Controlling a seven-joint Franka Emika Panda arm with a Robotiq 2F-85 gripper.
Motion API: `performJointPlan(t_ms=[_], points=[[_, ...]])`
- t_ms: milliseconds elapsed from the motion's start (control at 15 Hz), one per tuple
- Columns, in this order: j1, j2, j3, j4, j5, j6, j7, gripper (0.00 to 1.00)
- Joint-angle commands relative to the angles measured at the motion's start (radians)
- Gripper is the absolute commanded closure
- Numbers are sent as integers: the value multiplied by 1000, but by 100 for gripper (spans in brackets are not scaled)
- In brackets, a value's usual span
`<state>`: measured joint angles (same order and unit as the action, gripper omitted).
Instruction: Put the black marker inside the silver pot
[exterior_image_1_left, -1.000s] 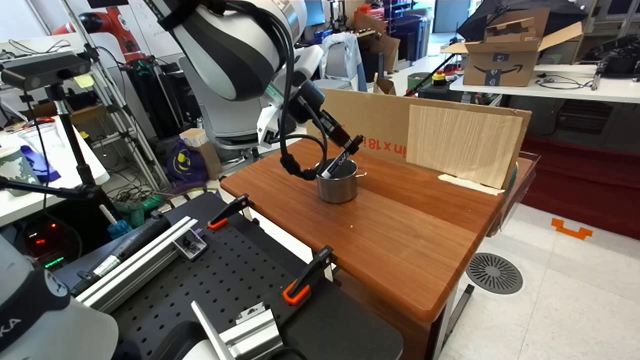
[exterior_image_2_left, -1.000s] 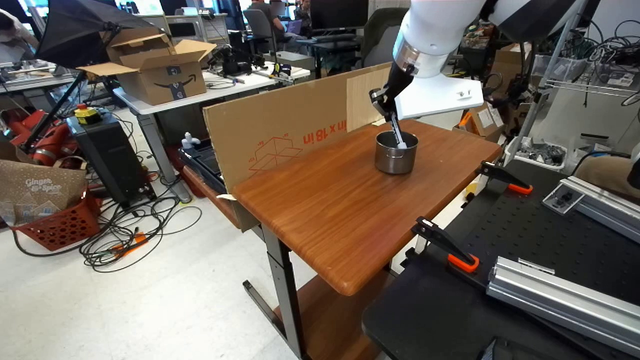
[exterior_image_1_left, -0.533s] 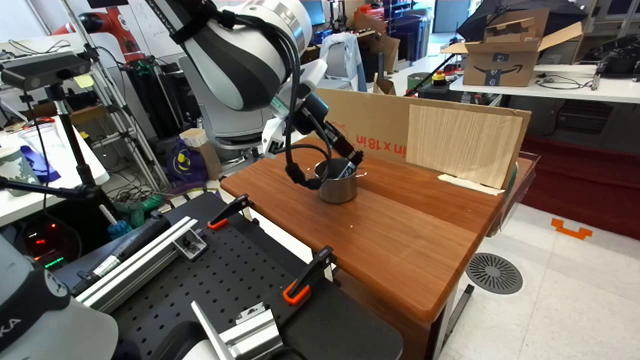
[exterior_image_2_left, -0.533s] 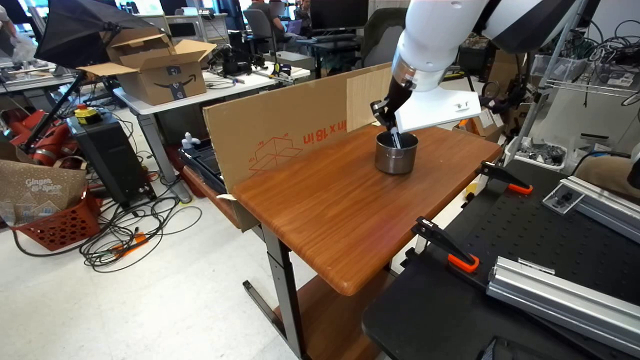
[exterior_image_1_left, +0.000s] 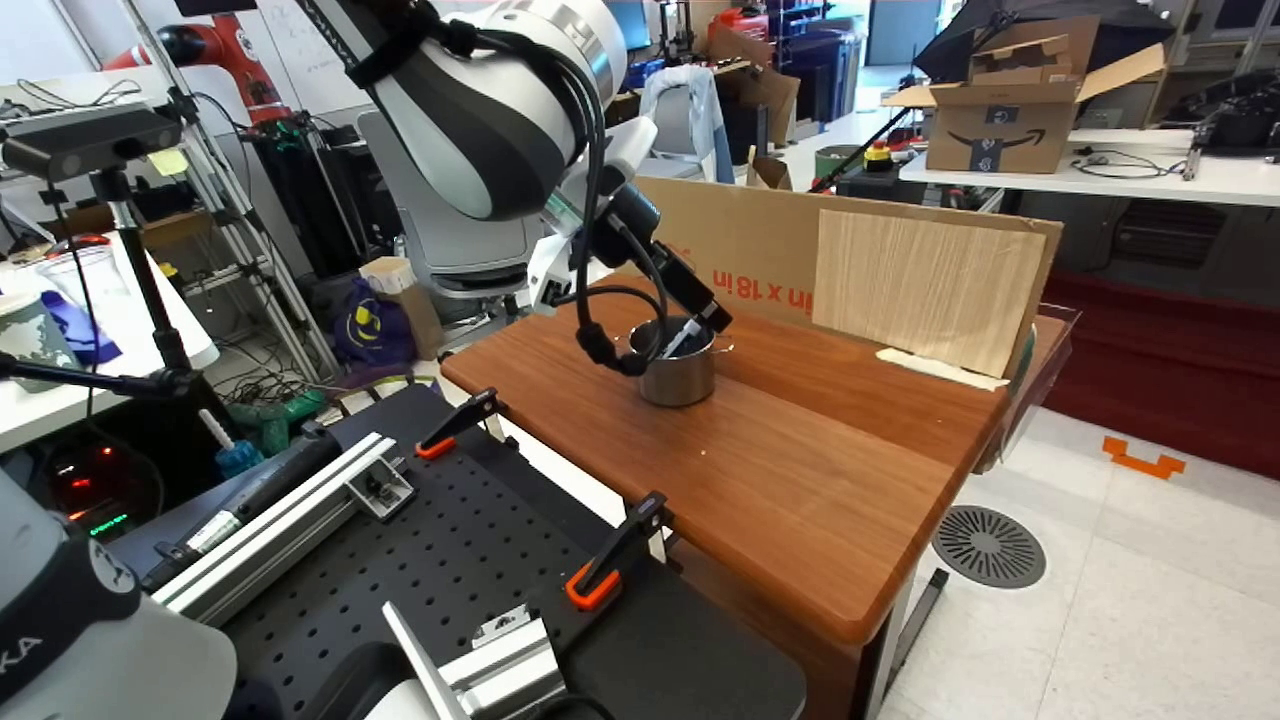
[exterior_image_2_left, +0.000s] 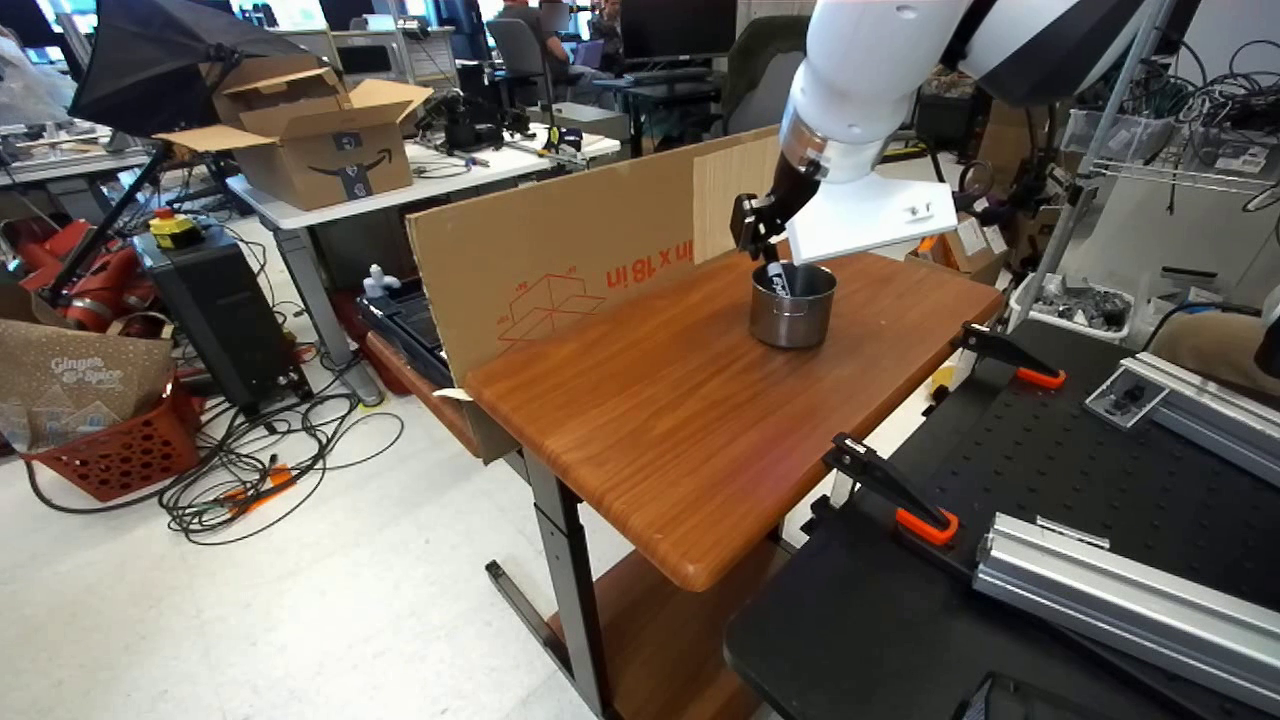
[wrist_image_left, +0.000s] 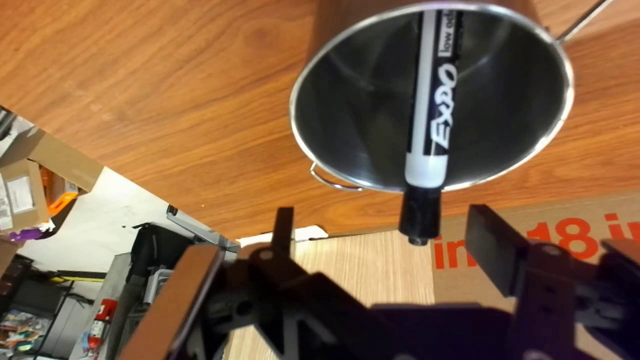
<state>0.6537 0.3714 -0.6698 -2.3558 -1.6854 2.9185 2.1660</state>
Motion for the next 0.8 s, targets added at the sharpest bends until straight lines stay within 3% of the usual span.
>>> performJointPlan(t_ms=[0,333,733], points=[[-1,8,4,11,-4,2,19,0],[-2,-26,-3,-13,12,16,-8,0],[8,-171,-17,-98,50,14,-94,0]])
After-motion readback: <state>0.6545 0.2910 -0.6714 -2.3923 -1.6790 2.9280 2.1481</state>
